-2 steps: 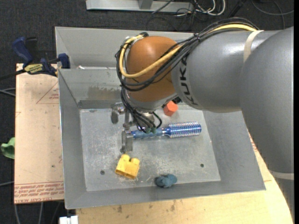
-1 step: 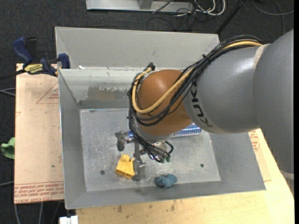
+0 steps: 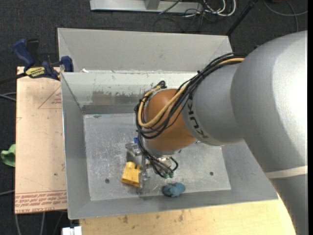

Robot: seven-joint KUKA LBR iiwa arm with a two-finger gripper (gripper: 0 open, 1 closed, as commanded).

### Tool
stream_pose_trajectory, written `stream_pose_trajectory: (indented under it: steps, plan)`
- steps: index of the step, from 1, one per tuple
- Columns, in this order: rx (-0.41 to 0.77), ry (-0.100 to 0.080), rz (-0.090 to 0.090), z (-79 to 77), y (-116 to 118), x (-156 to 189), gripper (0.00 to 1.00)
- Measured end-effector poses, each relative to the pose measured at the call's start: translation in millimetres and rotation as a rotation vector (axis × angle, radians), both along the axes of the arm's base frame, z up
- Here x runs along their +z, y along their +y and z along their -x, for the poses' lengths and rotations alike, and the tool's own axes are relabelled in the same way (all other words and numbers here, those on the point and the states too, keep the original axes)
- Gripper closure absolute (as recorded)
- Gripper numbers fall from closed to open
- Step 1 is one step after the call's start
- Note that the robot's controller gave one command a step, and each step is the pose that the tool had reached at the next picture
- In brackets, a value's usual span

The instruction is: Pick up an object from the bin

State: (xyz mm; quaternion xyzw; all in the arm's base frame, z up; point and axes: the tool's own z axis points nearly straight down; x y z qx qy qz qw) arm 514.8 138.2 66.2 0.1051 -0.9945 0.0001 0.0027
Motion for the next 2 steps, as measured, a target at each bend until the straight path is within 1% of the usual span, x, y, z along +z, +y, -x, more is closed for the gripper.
stream_pose_trajectory:
  steps: [1, 2]
  plan:
    - [-0.001, -0.005, -0.002, -1.2, 1, 3, 1.0]
    - [0.096, -0.017, -0.004, -8.4, 0, 186, 1.0]
